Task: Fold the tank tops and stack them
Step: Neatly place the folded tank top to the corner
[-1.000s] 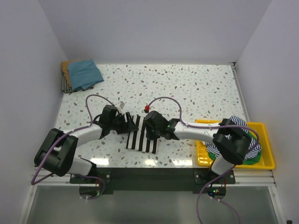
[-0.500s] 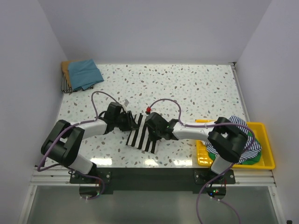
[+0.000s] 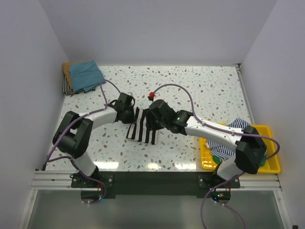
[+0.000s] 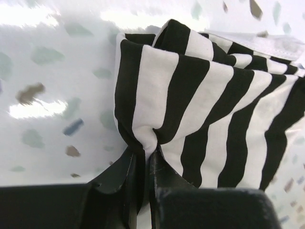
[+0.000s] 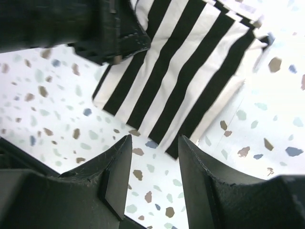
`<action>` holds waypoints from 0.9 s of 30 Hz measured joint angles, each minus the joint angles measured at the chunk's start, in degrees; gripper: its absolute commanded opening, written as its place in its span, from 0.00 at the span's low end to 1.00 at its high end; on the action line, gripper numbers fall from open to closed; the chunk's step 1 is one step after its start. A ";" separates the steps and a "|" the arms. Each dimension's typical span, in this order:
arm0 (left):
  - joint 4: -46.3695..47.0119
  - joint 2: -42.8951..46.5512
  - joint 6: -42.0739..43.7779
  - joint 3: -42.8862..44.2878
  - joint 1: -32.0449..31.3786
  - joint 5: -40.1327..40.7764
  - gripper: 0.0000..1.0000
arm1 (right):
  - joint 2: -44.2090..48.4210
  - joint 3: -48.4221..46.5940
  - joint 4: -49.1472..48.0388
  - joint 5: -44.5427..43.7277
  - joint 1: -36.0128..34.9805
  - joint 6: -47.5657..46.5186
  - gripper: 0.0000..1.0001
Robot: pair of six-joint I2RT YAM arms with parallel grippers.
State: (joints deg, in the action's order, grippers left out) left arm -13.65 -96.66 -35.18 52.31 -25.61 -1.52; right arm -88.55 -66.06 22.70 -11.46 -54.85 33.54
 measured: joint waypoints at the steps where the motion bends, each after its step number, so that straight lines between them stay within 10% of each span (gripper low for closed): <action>1: -1.79 -1.25 0.61 2.12 0.07 2.25 0.00 | 1.31 -0.76 0.50 -0.39 0.02 -0.37 0.48; 27: -16.85 -42.64 17.64 65.99 18.97 26.86 0.00 | 4.46 -2.23 3.32 -2.05 2.54 -4.31 0.46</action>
State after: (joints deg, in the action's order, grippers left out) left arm -30.50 -139.31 -17.54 118.30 -6.63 25.34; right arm -84.09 -68.29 26.02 -13.52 -52.31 29.23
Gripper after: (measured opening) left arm 0.116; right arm 0.461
